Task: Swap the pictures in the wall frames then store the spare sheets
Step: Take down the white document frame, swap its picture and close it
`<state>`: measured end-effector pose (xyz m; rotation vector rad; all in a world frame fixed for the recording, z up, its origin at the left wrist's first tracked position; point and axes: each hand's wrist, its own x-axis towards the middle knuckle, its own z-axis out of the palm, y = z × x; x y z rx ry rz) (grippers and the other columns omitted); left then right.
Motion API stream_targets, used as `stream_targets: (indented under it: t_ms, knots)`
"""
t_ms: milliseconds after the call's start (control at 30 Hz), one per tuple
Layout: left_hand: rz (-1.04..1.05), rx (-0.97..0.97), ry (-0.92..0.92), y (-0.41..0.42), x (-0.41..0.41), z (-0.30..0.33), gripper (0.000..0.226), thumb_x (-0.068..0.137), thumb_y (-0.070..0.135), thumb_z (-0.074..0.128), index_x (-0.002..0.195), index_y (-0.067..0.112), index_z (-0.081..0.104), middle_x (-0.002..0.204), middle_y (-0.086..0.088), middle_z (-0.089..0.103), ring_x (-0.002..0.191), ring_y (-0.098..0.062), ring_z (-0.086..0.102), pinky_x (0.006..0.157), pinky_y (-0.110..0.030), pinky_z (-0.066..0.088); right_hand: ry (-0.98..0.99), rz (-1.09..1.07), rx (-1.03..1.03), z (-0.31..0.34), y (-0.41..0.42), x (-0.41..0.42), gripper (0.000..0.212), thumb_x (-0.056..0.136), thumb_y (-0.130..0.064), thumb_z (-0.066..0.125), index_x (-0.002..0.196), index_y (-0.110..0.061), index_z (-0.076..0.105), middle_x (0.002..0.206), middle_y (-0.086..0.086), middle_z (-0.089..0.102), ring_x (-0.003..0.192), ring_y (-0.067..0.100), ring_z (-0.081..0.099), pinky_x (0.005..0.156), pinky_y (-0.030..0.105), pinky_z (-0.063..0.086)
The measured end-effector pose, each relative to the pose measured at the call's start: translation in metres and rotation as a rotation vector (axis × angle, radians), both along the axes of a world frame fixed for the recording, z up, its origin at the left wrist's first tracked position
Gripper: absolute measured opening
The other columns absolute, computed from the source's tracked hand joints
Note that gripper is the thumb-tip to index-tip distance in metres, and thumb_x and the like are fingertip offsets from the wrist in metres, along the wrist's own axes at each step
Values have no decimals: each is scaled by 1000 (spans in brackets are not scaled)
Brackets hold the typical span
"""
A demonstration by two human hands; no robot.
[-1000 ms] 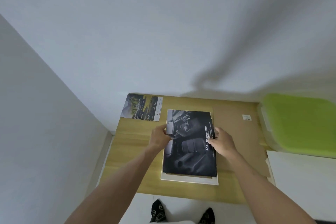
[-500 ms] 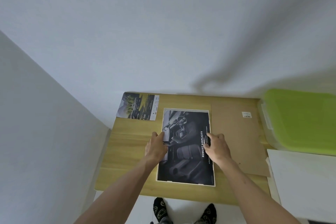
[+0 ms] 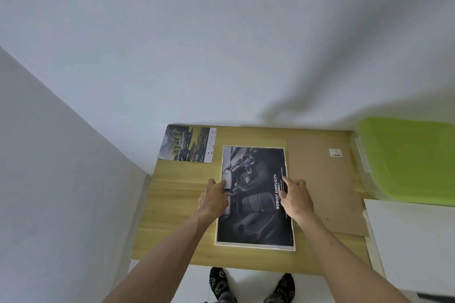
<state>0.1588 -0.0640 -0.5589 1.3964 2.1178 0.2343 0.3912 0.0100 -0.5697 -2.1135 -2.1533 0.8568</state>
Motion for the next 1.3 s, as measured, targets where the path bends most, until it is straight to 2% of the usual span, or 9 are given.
stream_targets:
  t_ms: [367,533,667,767,867,967,1067,1167,1300]
  knots:
    - [15,19,-22,-4,-7,0,21,96,12,49,114,15,61,108,-6,48,91,-29,58,77,-34,47,0,-16,-7,-1,-2,-9,54,100,-24,55,151,-24,38,131,8,43,108,21,58,87,30,51]
    - [27,11,-21,-5,-7,2,19,95,12,50,111,15,61,110,-7,49,87,-27,57,77,-36,49,11,-6,-10,1,-2,-10,56,99,-25,56,152,-24,37,131,7,44,106,20,59,85,29,53]
    - [54,11,2,-7,-3,3,30,94,14,50,122,13,58,111,-7,49,93,-31,59,81,-41,50,50,20,-27,5,-3,-4,56,100,-28,54,152,-25,35,133,8,43,107,21,60,87,30,51]
    - [82,51,80,-7,7,6,34,93,18,51,127,15,53,112,-5,47,97,-26,55,76,-39,51,113,26,-22,12,-2,8,55,100,-29,53,152,-26,35,135,8,44,109,21,60,93,32,50]
    - [110,131,111,-1,25,12,39,93,21,53,132,16,51,121,-6,47,107,-24,51,78,-38,51,131,-8,15,17,0,32,54,99,-28,55,150,-23,38,138,9,44,110,21,60,95,32,50]
    - [69,206,44,11,57,17,38,93,20,54,130,15,54,119,-4,48,104,-22,54,75,-37,53,73,-84,27,21,5,65,53,99,-28,55,149,-23,39,141,9,42,116,23,58,89,31,51]
    - [-13,228,-83,25,103,24,37,94,17,53,130,14,56,118,-5,50,105,-25,56,84,-39,53,-24,-156,-10,23,10,103,53,98,-25,53,149,-20,39,142,12,41,124,27,51,90,36,49]
    - [-55,173,-193,35,151,27,47,95,17,54,141,13,48,128,-7,50,114,-25,55,96,-34,47,-84,-200,-47,23,12,135,55,97,-24,51,149,-19,38,144,12,39,131,29,45,93,41,48]
    - [-25,45,-295,47,196,23,55,94,16,54,147,11,40,143,-11,39,127,-26,46,105,-32,38,-78,-182,-82,21,12,163,57,97,-25,50,151,-18,35,149,11,37,137,28,39,101,43,43]
